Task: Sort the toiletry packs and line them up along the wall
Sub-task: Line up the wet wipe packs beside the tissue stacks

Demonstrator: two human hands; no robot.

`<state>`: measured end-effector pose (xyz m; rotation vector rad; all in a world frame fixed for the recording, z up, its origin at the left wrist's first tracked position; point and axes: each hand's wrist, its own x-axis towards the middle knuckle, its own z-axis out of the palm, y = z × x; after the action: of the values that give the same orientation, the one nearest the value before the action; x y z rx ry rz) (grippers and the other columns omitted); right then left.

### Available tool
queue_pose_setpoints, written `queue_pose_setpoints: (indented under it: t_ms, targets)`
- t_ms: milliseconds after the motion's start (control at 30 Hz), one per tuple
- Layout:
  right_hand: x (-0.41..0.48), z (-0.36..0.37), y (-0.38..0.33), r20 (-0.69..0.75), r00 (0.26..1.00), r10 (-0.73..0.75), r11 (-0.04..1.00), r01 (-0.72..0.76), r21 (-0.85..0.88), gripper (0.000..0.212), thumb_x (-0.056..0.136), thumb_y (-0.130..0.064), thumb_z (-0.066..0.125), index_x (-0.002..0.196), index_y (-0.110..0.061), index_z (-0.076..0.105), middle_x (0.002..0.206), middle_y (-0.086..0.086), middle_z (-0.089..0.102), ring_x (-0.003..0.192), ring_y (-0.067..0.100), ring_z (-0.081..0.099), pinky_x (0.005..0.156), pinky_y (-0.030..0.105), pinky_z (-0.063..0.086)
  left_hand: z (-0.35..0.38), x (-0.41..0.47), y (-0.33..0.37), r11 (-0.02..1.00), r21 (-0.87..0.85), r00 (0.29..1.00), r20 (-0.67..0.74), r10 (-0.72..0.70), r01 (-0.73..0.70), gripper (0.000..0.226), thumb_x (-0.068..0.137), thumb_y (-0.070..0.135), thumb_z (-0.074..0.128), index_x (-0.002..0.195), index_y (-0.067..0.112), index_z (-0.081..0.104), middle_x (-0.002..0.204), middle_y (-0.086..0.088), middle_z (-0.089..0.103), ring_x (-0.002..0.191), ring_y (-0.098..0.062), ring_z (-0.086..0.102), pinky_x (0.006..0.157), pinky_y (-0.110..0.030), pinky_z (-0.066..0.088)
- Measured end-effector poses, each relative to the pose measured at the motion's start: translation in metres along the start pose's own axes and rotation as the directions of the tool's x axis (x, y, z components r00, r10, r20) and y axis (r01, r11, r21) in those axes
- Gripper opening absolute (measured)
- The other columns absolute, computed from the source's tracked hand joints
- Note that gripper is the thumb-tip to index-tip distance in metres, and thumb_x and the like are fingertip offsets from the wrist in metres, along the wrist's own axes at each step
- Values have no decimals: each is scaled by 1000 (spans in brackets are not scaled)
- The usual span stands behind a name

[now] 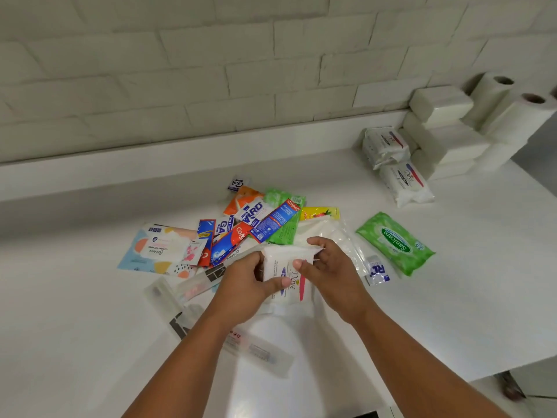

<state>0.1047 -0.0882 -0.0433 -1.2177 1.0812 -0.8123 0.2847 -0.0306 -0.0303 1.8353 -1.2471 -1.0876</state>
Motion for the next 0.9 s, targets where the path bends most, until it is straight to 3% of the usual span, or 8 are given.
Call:
queue_pose_setpoints:
  t_ms: [167,400,500,667,767,900]
  targets:
    - [-6,-17,-13,76,996,-38,999,38,0,32,86,-17,74,117,-15,65,109,-2,74,103,16,70,86,29,56,13,11,28,983,-179,998,-55,38,-48,37,77,26,85,110,23,68,98,12,76,90,-1,72,81,-29,60]
    - [-2,-70,-36,-45,994,-96,995,96,3,24,91,-11,67,113,-20,67,107,-6,75,101,12,71,89,31,55,53,27,71,923,-355,988,-22,154,-152,34,85,7,76,117,17,67,104,4,77,97,-14,73,82,-29,59]
    - [1,-102,-41,-78,992,-103,995,103,-10,23,94,-12,63,114,-22,68,107,-8,75,102,11,70,92,33,55,78,37,88,929,-317,979,6,203,-190,34,88,8,72,121,17,66,105,7,77,91,-8,72,81,-21,56]
    - [17,-164,-51,-107,985,-133,990,126,-67,27,97,-13,58,120,-26,66,110,-10,74,104,8,69,91,29,54,130,63,121,939,-274,977,-19,210,-208,31,89,11,73,119,19,69,104,10,76,92,-12,72,78,-15,53]
    - [34,-199,-55,-175,974,-144,988,133,-75,27,96,-14,60,120,-26,59,110,-8,73,102,4,69,87,22,55,163,81,144,936,-304,984,-44,174,-179,28,90,12,72,116,19,70,101,10,77,90,-7,73,75,-14,53]
    - [65,-243,-56,-207,966,-153,984,130,-120,23,96,-15,60,117,-23,61,113,-7,72,101,7,69,88,27,56,202,116,165,945,-285,985,-99,139,-161,27,90,20,73,117,19,71,103,10,76,92,-4,72,82,-22,57]
